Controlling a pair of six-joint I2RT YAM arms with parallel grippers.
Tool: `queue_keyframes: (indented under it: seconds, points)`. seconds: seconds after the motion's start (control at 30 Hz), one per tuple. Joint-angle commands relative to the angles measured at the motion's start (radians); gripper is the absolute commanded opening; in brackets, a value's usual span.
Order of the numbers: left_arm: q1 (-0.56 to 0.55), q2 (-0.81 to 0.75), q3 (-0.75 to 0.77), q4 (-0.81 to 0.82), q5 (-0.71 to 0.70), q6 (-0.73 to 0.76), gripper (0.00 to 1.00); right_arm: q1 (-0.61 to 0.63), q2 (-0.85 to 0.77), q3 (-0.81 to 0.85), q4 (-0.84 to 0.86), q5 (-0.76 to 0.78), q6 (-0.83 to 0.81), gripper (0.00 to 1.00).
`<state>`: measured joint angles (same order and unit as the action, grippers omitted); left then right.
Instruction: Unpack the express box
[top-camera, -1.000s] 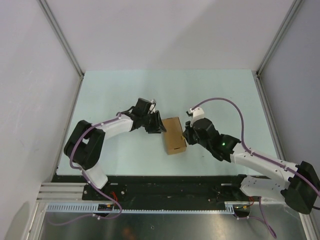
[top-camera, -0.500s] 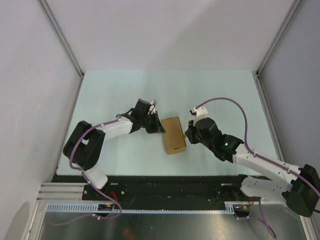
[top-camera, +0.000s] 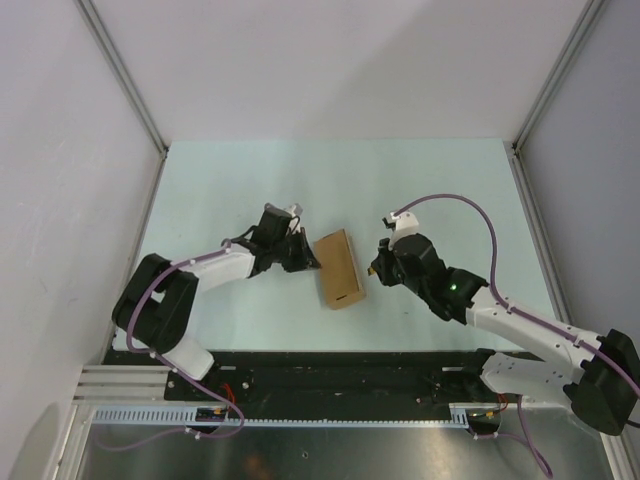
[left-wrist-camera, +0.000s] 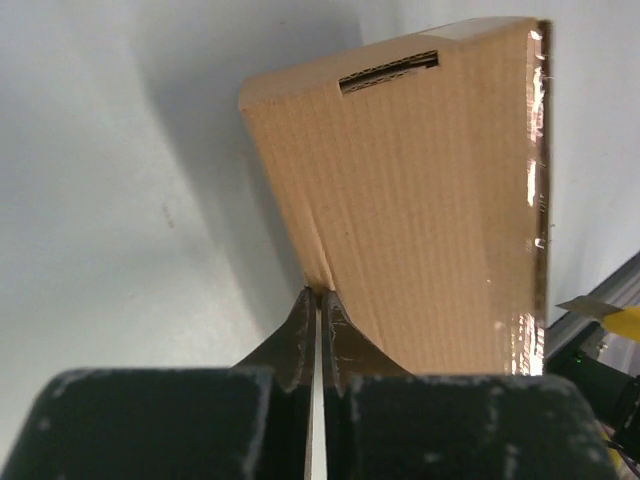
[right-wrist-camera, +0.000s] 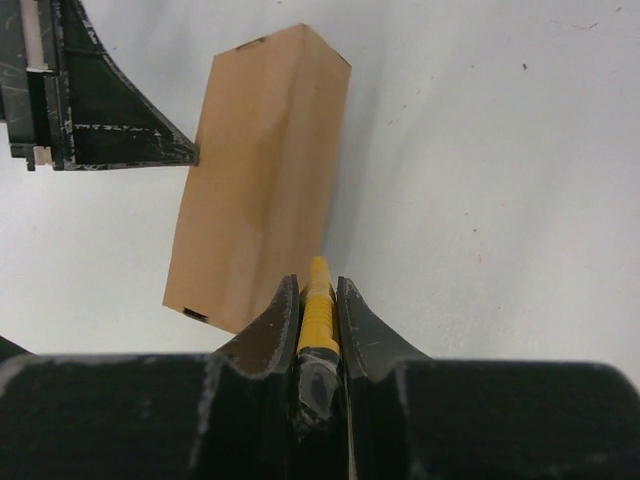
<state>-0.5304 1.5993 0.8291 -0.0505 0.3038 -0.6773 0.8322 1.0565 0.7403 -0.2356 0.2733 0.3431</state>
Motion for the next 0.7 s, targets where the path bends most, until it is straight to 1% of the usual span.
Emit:
queue_keyframes:
  seconds: [0.0, 0.17, 0.3, 0.4, 0.53, 0.67]
  points:
    - [0.003, -0.024, -0.061, -0.135, -0.072, 0.062, 0.00, -0.007, 0.002, 0.002, 0.036, 0.007, 0.005, 0.00]
    - [0.006, -0.021, -0.053, -0.137, -0.066, 0.056, 0.00, -0.027, -0.046, 0.004, 0.079, -0.028, 0.028, 0.00]
    - [0.015, -0.018, -0.056, -0.135, -0.060, 0.054, 0.00, -0.035, -0.032, 0.002, 0.084, -0.046, 0.034, 0.00]
    - [0.021, -0.041, -0.048, -0.135, -0.061, 0.064, 0.00, -0.033, -0.013, 0.002, 0.078, -0.062, 0.042, 0.00]
    - [0.043, -0.102, -0.051, -0.141, -0.084, 0.067, 0.00, -0.030, -0.007, 0.004, 0.070, -0.043, 0.046, 0.00]
    - [0.095, -0.154, -0.044, -0.169, -0.117, 0.091, 0.01, -0.033, -0.010, 0.004, 0.085, -0.066, 0.033, 0.00]
